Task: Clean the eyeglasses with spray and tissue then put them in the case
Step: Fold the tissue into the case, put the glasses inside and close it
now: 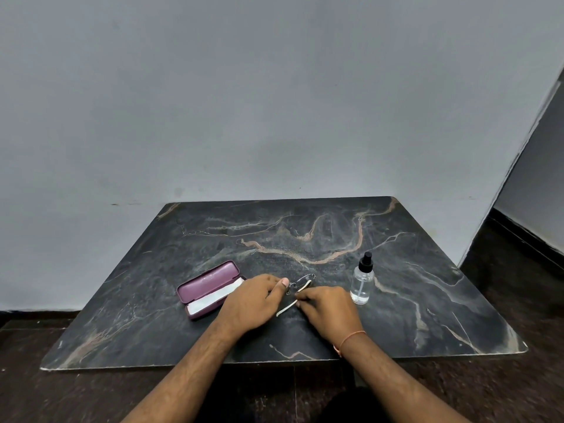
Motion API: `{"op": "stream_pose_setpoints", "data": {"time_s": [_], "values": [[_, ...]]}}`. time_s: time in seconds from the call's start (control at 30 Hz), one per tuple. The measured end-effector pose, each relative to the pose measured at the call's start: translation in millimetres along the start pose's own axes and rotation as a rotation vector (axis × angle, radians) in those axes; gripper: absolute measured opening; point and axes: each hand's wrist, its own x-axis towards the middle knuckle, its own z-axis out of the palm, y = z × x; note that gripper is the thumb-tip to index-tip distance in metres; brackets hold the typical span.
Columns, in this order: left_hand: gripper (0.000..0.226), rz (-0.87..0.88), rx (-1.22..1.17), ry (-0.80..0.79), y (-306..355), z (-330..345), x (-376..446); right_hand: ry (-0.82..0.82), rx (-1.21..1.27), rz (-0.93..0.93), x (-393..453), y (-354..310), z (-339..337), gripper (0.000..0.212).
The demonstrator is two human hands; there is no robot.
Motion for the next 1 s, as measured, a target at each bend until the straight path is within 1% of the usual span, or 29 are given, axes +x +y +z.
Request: {"op": "stream_pose_setpoints", "data": {"time_s": [0.17,0.23,0.3,0.37,0.47,0.57,0.7,0.73,0.83,0.9,0.97,1.0], "values": [[0.059,-0.014,-0.011,-0.002,1.3,1.4,1.7,-0.020,0.172,0.179,0.7,-5.8,-2.0,0.022],[0.061,-0.027,-0.032,0.006,1.3,0.9,2.1,-0.004,0.251,0.266,1.8,-10.1,-3.2,0.021],[0.065,-0.030,-0.052,0.010,2.2,0.1,2.5,0.025,0.335,0.352,3.7,-13.6,-3.9,0.015],[0.061,-0.039,-0.070,0.006,6.2,-2.3,2.6,0.036,0.408,0.418,5.0,-15.8,-5.3,0.013],[0.054,-0.060,-0.128,-0.009,10.3,-3.2,4.2,0.023,0.472,0.486,6.3,-17.9,-7.8,0.024],[0.055,-0.084,-0.175,0.001,14.2,-3.7,3.3,0.027,0.483,0.520,9.2,-18.7,-7.1,0.036],[0.059,-0.147,-0.319,0.016,15.7,-4.4,0.9,-0.016,0.561,0.568,12.3,-19.3,-11.7,0.039],[0.061,-0.159,-0.319,0.030,13.0,-3.3,1.3,-0.027,0.588,0.583,12.9,-19.8,-13.4,0.039],[0.064,-0.154,-0.185,0.078,2.6,-0.7,0.3,-0.067,0.622,0.607,15.5,-21.6,-15.2,0.035],[0.055,-0.113,-0.108,0.127,-4.5,-2.2,-1.7,-0.089,0.628,0.617,17.6,-22.4,-15.2,0.027],[0.041,-0.078,-0.062,0.239,-18.8,-7.5,-8.2,-0.097,0.642,0.617,19.4,-21.0,-14.6,0.022],[0.039,-0.065,-0.053,0.315,-27.9,-11.1,-14.2,-0.098,0.656,0.611,20.0,-19.8,-14.0,0.020]]}}
